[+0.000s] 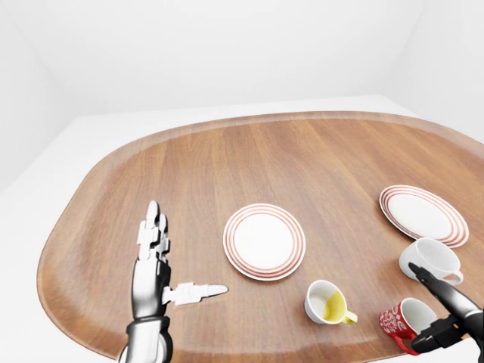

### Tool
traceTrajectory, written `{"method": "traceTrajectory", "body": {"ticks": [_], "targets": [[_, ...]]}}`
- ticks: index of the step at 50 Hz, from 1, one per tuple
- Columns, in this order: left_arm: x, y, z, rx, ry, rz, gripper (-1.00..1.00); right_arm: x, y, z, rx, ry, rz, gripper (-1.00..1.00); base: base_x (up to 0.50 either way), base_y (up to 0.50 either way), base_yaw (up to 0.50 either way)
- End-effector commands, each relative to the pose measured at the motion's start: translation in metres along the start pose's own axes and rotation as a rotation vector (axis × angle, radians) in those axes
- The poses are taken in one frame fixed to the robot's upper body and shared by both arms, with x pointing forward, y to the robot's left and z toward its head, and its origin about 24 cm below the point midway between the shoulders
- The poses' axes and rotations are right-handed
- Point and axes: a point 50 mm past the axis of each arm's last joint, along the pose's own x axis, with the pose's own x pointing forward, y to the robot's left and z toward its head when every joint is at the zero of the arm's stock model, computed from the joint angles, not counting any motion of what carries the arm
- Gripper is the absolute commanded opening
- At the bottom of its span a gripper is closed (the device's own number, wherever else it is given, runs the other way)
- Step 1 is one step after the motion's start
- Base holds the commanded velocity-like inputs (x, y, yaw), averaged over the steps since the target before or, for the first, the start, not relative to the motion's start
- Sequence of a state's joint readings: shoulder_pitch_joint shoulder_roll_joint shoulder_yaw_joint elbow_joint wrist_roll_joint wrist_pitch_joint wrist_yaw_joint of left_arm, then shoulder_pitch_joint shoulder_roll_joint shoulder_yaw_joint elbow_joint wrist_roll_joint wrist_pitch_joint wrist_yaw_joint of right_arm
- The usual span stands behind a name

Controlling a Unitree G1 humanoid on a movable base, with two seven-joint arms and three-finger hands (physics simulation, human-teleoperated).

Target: Put the red mug on the left plate.

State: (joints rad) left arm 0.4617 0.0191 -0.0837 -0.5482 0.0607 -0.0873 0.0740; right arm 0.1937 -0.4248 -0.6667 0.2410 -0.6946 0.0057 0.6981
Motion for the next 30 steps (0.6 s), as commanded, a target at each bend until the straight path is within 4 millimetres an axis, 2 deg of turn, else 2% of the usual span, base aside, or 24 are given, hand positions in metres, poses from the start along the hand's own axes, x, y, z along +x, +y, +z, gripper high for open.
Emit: {"method": "traceTrajectory", "body": {"ticks": [1, 20, 29, 30], "targets": [[0.001, -0.001, 0.0, 0.002, -0.002, -0.003, 1.0, 0.007, 0.007, -0.005, 0.01, 0.011, 0.054, 1.0, 0.0, 0.0, 0.0], [0.002, -0.001, 0.001, 0.002, -0.009, -0.005, 1.0, 0.017, 0.015, -0.016, 0.053, 0.019, 0.139, 1.0, 0.0, 0.0, 0.0], [0.001, -0.001, 0.001, 0.004, -0.007, -0.005, 1.0, 0.016, 0.015, -0.016, 0.049, 0.018, 0.138, 1.0, 0.0, 0.0, 0.0], [0.001, -0.001, 0.0, 0.003, -0.005, -0.004, 1.0, 0.016, 0.015, -0.015, 0.049, 0.017, 0.138, 0.87, 0.0, 0.0, 0.0]]}}
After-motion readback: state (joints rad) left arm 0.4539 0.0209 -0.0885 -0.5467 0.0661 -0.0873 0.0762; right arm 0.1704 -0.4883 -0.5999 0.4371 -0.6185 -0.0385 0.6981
